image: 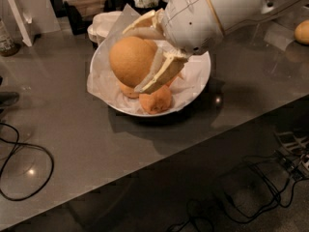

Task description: Pick orange from white bowl

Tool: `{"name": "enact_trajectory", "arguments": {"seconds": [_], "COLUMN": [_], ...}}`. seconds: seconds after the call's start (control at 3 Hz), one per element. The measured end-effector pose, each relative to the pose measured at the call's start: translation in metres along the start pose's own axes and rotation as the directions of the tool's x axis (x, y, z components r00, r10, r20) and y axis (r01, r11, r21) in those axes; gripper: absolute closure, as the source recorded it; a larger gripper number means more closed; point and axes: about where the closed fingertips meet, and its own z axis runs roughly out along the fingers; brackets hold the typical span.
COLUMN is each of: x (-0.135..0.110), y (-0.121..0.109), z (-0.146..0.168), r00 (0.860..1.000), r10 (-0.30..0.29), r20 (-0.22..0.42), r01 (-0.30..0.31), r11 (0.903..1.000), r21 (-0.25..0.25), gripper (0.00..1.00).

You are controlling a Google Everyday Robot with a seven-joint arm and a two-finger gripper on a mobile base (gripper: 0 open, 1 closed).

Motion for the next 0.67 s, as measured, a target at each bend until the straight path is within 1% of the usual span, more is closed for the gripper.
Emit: {"name": "enact_trajectory", "arguments": {"seconds": [0.33,0.67], "x": [0.003,0.027], "y": [0.015,0.042], "z": [-0.034,-0.051], "r00": [0.998,0.987], "r10": [0.069,0.152], "r20": [0.017,0.053], "r01": [-0.068,-0.148], "r11": [0.9976,0.9860], "r21": [-0.012,-0.077], "gripper": [1.00,1.00]}}
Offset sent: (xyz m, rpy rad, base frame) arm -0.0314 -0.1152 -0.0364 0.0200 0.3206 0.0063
